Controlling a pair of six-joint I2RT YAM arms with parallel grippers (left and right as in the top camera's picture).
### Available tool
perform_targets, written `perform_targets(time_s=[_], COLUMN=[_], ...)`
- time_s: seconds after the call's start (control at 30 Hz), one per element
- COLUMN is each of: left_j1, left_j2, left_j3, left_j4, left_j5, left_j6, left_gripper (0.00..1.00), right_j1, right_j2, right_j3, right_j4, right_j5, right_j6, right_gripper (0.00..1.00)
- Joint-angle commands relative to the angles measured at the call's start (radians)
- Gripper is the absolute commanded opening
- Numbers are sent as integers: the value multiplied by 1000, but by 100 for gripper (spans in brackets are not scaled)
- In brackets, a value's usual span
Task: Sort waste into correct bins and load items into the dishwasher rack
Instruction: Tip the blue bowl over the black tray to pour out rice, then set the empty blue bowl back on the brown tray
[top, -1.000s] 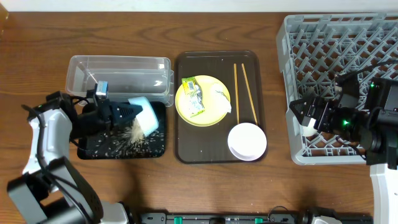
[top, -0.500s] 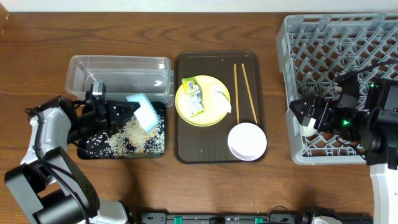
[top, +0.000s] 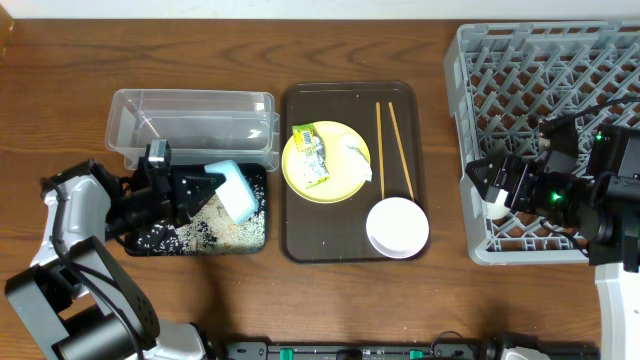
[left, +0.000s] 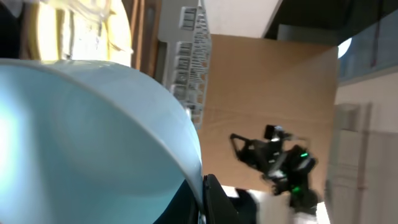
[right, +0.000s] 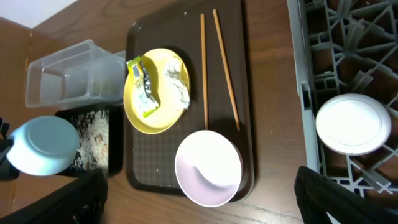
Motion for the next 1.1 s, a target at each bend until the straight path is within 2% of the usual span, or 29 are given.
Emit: perform_targets(time_s=[0.0, 0.07, 0.1, 0.17, 0.23, 0.37, 0.47, 0.6, 0.73, 0.93, 1.07], left_j1=[10, 8, 16, 26, 11, -75, -165, -340, -582, -989, -1160], left_j2=[-6, -16, -16, -14, -32, -122, -207, -331, -412, -351, -235], left_j3=[2, 3, 5, 5, 5, 5, 5, 5, 5, 3, 3], left_j4=[-53, -60, 4, 42, -13, -60, 11, 190, 348, 504, 583], left_j5=[-22, 13, -27, -49, -43, -132, -244, -567, -889, -1289, -1430], left_j6=[-23, 138, 129, -61, -57, -52, -201, -551, -804, -1014, -1070], left_gripper=[6, 6, 6, 6, 6, 6, 6, 6, 6, 6, 6], right_j1=[10, 10, 10, 10, 10, 10, 10, 10, 10, 10, 10], right_j2=[-3, -3, -3, -3, -3, -3, -3, -3, -3, -3, -3], right_j3=[18, 18, 18, 18, 18, 18, 18, 18, 18, 18, 18], right_j4=[0, -3, -3, -1, -5, -6, 4, 13, 13, 13, 13], right_j5=[-12, -12, -12, -13, -12, -12, -12, -12, -12, -12, -12], right_j6=[-6, -6, -6, -6, -6, -6, -6, -6, -6, -6, -6], right_gripper=[94, 94, 94, 93, 94, 94, 94, 94, 94, 94, 95])
